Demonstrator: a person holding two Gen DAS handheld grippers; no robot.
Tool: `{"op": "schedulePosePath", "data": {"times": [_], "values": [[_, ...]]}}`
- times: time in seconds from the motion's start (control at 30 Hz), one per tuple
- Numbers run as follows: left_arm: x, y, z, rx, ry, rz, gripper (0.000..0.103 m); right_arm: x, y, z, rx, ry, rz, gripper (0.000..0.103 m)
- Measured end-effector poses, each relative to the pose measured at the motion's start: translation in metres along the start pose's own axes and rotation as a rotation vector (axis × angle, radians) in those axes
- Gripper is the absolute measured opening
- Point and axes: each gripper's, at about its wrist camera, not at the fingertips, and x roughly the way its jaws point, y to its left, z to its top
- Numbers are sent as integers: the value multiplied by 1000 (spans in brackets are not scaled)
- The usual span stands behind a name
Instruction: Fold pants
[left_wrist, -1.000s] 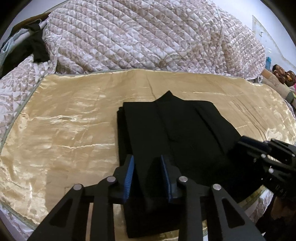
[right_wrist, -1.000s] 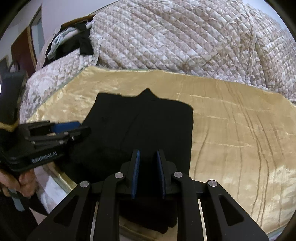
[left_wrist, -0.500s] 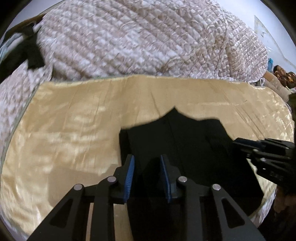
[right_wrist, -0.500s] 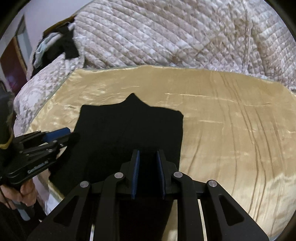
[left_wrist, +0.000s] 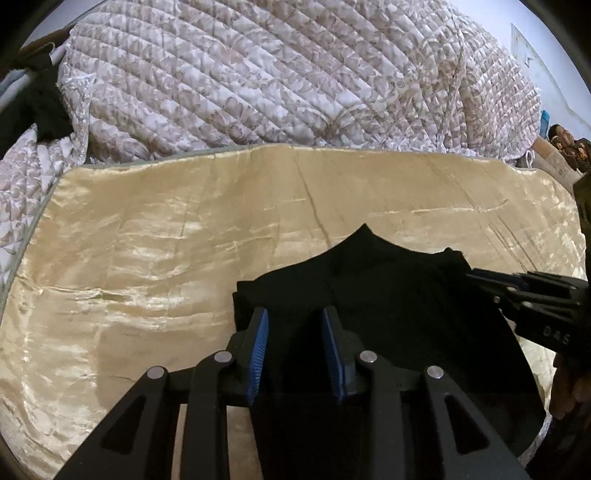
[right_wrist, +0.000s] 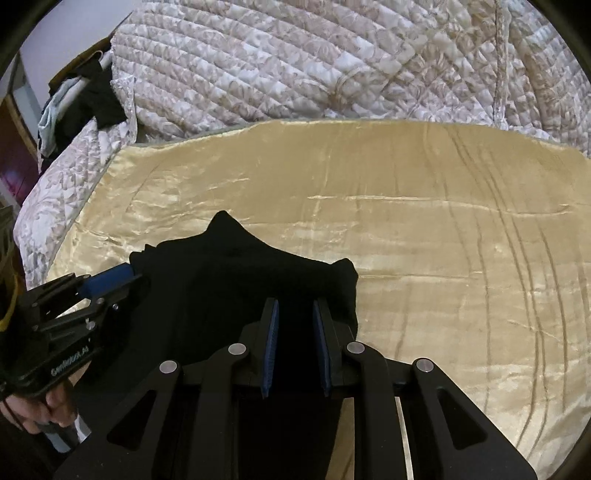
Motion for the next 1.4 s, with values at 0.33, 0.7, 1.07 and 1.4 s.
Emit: {"op": "schedulePosePath", "data": {"times": [0.33, 0.7, 1.07, 1.4], "values": [[-25, -1, -26, 27, -11, -14, 34, -41, 4, -28, -52, -65, 79, 19], [-24, 6, -38, 23, -11, -11, 42, -37, 13, -42, -134, -42, 74, 20], [-23, 32, -38, -86, 14, -111, 52, -41, -17, -37, 10, -49, 77, 21], [-13, 43, -50, -207, 77, -290, 61, -30, -38, -42, 180, 20, 249, 58]]}}
